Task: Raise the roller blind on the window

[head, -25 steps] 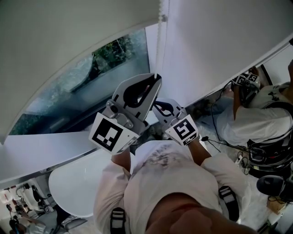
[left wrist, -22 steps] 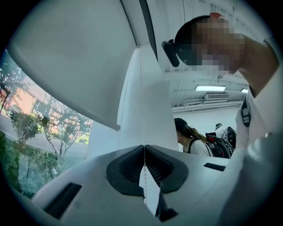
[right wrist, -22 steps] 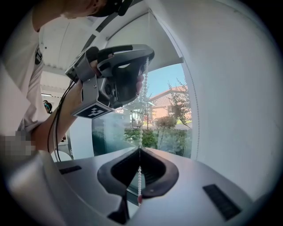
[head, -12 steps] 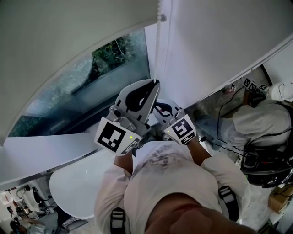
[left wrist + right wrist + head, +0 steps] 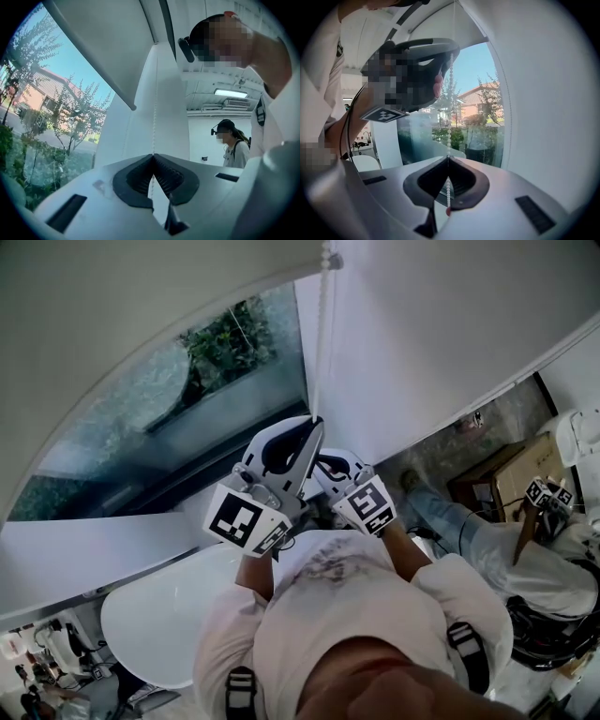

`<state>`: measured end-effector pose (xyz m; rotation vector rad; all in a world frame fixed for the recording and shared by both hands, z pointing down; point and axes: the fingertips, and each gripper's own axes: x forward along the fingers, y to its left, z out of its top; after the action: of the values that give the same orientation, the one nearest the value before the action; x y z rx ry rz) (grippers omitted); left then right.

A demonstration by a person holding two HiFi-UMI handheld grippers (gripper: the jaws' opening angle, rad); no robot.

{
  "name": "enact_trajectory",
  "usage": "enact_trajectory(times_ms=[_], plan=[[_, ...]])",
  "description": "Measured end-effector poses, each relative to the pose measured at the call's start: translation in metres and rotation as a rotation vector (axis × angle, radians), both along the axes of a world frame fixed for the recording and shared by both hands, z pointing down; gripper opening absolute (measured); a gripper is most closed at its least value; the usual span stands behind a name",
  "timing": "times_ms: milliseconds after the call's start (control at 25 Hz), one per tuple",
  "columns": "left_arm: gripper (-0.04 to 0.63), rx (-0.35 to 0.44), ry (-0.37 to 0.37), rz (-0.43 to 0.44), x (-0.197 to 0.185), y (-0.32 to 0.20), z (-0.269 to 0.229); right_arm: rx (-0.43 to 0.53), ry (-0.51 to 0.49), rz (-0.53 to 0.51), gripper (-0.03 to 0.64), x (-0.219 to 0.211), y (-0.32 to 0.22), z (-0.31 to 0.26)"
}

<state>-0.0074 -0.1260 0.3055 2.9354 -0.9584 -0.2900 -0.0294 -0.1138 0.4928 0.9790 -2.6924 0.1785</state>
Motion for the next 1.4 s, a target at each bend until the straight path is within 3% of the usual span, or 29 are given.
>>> enact_trajectory(times_ms=[640, 840, 1400], plan=[[0.008, -0.083, -0.016, 0.003, 0.004, 0.000, 0.044, -0.079, 0.035, 0.004, 0.061, 0.003, 0.004, 0.043], [0.008, -0.121, -0.022, -0.002, 0.008, -0.021, 0.064, -0.115, 0.054, 0.001, 0.061, 0.008, -0.015, 0.065], [0.009, -0.177, -0.094, -0.011, 0.009, -0.007, 0.108, -0.176, 0.137, -0.021, 0.061, 0.008, 0.004, 0.108]])
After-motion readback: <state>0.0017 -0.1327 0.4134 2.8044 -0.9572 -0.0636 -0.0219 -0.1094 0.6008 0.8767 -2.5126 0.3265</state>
